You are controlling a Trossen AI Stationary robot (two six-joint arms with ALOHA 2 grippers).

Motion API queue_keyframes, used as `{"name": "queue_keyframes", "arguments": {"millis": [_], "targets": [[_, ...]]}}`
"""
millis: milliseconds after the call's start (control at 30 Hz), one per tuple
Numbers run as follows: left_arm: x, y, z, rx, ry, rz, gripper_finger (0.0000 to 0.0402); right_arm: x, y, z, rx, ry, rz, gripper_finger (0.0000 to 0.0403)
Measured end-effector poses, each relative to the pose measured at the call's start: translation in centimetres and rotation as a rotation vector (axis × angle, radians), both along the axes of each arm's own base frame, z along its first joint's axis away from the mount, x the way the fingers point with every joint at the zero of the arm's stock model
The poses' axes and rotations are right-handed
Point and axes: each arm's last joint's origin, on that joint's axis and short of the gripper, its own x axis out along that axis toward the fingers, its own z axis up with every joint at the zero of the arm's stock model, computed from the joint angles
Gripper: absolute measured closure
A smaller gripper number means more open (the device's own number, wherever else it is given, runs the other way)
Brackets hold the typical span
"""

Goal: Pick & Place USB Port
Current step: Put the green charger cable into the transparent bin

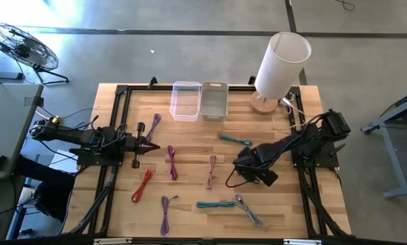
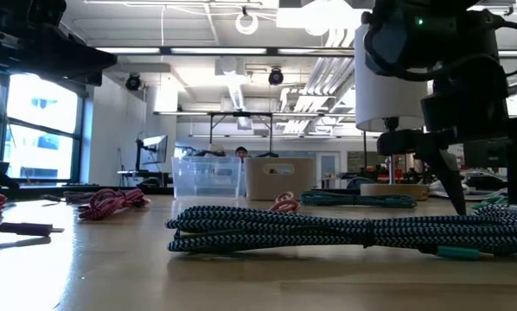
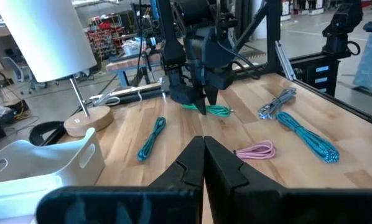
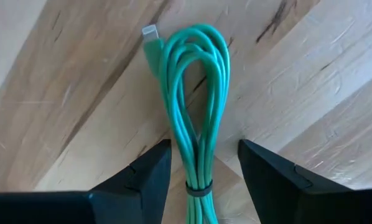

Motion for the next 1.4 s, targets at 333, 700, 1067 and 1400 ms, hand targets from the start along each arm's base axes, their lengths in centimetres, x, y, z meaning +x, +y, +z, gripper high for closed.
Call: {"name": "queue_keyframes", "arguments": {"millis": [333, 700, 1067, 1400], "targets": [[0.0, 0.1, 0.4, -0.015, -0.037, 0.039, 0.0401, 0.6, -0.5, -0.1, -0.063, -0.009, -0.144, 0.0384], [-0.7, 0.3, 4.4, -0.081, -0.338, 0.069, 0.0401, 3.4, -0.3, 3.0, -0.138, -0.097, -0.263, 0.0388], [-1.7, 0.6, 14.3, 0.135, -0.285, 0.131, 0.0401, 7.9, -2.4, 12.5, -0.303, -0.318, -0.315, 0.0388], [-2.0, 1.1, 21.3, 0.266, 0.019, 0.256, 0.0401, 9.0, -2.9, 23.9, -0.154, -0.573, -0.418, 0.039]]}}
